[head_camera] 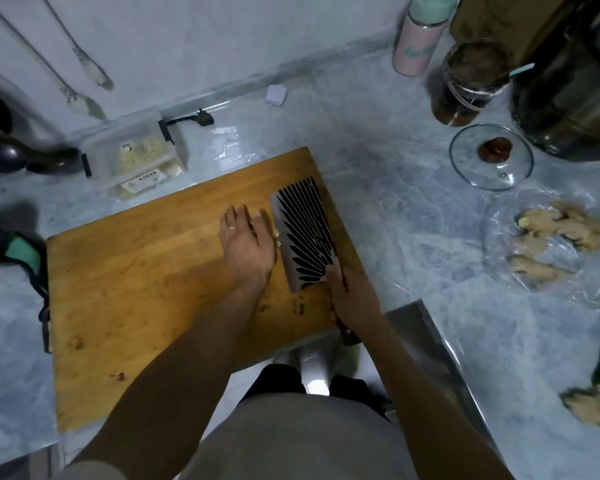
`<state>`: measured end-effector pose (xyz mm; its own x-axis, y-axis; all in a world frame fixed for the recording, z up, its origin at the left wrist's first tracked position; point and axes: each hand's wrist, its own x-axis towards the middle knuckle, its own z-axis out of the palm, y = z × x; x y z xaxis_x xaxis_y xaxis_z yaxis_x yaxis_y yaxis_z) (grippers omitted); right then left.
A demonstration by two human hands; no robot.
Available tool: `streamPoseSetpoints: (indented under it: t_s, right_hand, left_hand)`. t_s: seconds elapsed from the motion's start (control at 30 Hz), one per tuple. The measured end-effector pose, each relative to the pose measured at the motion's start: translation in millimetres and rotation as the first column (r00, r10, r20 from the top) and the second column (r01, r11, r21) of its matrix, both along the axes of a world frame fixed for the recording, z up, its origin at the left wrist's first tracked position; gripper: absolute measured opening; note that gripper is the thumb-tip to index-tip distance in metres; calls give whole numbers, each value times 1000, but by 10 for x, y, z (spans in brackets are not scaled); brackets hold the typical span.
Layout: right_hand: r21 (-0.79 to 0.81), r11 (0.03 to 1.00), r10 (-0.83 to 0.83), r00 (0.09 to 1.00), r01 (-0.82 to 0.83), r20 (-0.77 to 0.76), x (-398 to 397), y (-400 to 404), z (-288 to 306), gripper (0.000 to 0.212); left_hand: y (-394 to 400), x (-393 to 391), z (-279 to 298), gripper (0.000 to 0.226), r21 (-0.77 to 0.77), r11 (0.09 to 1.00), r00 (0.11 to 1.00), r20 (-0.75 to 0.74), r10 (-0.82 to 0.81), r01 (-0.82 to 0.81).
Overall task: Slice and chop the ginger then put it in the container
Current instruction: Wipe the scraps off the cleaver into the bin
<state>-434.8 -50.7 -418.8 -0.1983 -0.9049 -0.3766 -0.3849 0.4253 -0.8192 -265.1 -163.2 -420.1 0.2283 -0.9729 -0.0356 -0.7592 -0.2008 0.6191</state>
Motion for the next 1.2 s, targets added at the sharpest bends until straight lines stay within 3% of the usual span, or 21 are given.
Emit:
streamPoseSetpoints:
  t_s: [0.2,0.33,0.43,0.57,0.63,0.73,0.8,0.87,0.93,1.03,1.13,1.17,1.2]
  right_hand:
    - [-47,998,33,998,-30,57,199,-95,-16,38]
    - [-56,998,32,992,-26,125,263,-71,-51,47]
    - [-55,998,32,991,-25,133,299,-59,-31,44]
    - [-14,1000,4,984,-2,177,273,-40,2,46]
    - [23,1000,-7,973,2,229,256,2,56,48]
    - [59,997,-62,953,47,298,241,74,192,52]
    - [93,991,-119,931,92,344,245,114,276,47]
    - [133,980,-187,897,145,401,262,153,346,45]
    - [162,969,-240,862,186,448,289,189,390,43]
    - [188,959,-277,833,210,480,343,243,421,41]
    - [183,959,-279,826,215,489,424,323,432,41]
    - [180,961,-272,828,209,491,452,366,439,41]
    - [178,963,-264,828,200,495,480,418,445,41]
  left_hand:
    - [28,-333,-9,64,-82,995,978,-205,47,-65]
    - [24,-527,40,64,-106,964,898,-400,183,-243]
    - [48,-622,91,69,-148,961,876,-461,143,-235]
    - [100,-657,95,51,-177,971,876,-479,57,-160]
    - [141,-645,191,31,-191,972,868,-496,21,-133]
    - [256,-592,432,25,-94,985,759,-649,48,-142]
    - [266,-490,461,34,-16,990,675,-733,84,-140]
    - [211,-365,483,38,100,984,547,-820,167,-150]
    - [154,-271,516,35,203,967,362,-899,246,-152]
    - [141,-166,591,33,226,968,244,-938,247,-112]
    - [246,-41,654,31,205,975,251,-943,219,-83]
    - [316,10,659,30,152,984,325,-930,174,-94]
    - [395,70,674,30,47,996,479,-874,81,-82]
